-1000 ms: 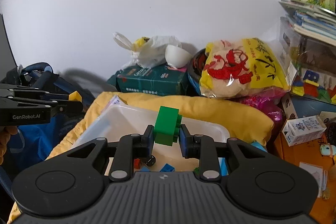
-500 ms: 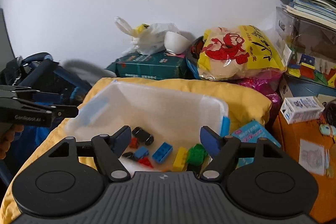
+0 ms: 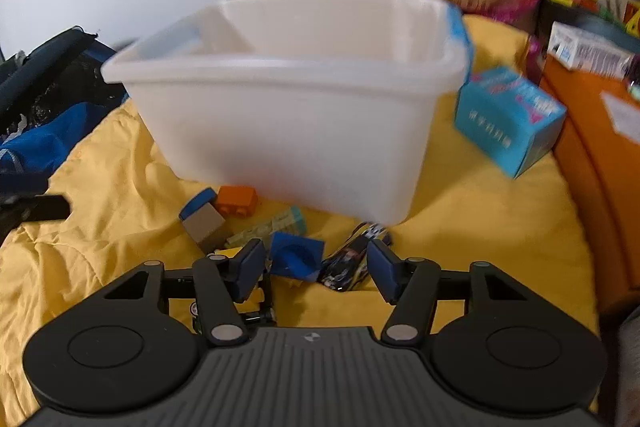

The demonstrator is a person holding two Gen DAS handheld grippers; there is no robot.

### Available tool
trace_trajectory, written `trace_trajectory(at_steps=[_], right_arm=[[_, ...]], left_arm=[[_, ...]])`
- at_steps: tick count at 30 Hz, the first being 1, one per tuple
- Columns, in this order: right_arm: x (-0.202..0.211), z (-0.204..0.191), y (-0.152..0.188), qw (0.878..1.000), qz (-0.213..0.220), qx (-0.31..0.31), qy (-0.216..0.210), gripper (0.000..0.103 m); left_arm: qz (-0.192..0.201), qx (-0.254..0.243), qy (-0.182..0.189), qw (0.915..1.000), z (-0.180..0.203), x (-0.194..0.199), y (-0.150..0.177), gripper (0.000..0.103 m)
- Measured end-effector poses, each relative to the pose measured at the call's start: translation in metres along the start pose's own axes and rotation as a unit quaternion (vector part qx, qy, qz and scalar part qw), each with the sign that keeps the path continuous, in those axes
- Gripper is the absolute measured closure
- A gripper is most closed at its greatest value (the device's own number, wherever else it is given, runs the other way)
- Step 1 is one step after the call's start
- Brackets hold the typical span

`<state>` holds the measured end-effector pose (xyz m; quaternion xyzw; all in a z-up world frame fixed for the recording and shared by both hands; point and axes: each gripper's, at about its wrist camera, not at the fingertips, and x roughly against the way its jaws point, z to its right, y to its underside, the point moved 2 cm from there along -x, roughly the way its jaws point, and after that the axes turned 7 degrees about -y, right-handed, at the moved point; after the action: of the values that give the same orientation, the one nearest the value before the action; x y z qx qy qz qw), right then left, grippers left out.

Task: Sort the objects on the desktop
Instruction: 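Move the right tool back and grasp the blue cube, then grasp the dark green car with the left tool while the right tool holds the blue cube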

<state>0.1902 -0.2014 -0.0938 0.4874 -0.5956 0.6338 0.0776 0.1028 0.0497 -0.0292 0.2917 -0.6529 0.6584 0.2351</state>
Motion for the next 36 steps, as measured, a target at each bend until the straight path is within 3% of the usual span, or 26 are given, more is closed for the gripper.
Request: trace_trajectory(at_steps=[3,5,6,16,23,27,30,34,36], right_arm=[[-0.012,-0.003,0.008,1.000,-0.014,-0.004,-0.007,0.049],[-0.015,-0.006,0.012,1.000,-0.016,0.003,-0.010,0.067],[-0.016,-0.007,0.013,1.000,-0.019,0.004,-0.011,0.068],[0.041,0.011,0.020,0.999,0.032,-0.013,-0.006,0.068],[0.069,0.029,0.040,0.999,0.036,-0.033,0.010,0.068],[0.076,0.037,0.049,0.998,0.035,-0.047,0.015,0.068],[0.078,0.040,0.055,0.998,0.034,-0.052,0.015,0.068],[0.077,0.038,0.058,0.998,0.031,-0.052,0.010,0.068],[0.076,0.036,0.058,0.998,0.031,-0.052,0.007,0.068]], left_arm=[[0.005,-0.003,0.006,1.0000,0.001,0.005,0.003,0.029],[0.004,0.000,0.011,0.9999,0.004,0.005,0.007,0.029],[0.003,0.000,0.012,0.9999,0.006,0.004,0.009,0.029],[-0.011,-0.046,0.065,0.9967,0.079,-0.023,0.027,0.029],[-0.031,-0.044,0.063,0.9966,0.112,-0.049,0.034,0.031],[-0.028,-0.069,0.030,0.9967,0.115,-0.060,0.033,0.051],[-0.028,-0.055,0.008,0.9981,0.107,-0.063,0.032,0.054],[-0.032,-0.066,0.015,0.9972,0.108,-0.070,0.035,0.054],[-0.028,-0.071,0.023,0.9968,0.109,-0.074,0.032,0.063]])
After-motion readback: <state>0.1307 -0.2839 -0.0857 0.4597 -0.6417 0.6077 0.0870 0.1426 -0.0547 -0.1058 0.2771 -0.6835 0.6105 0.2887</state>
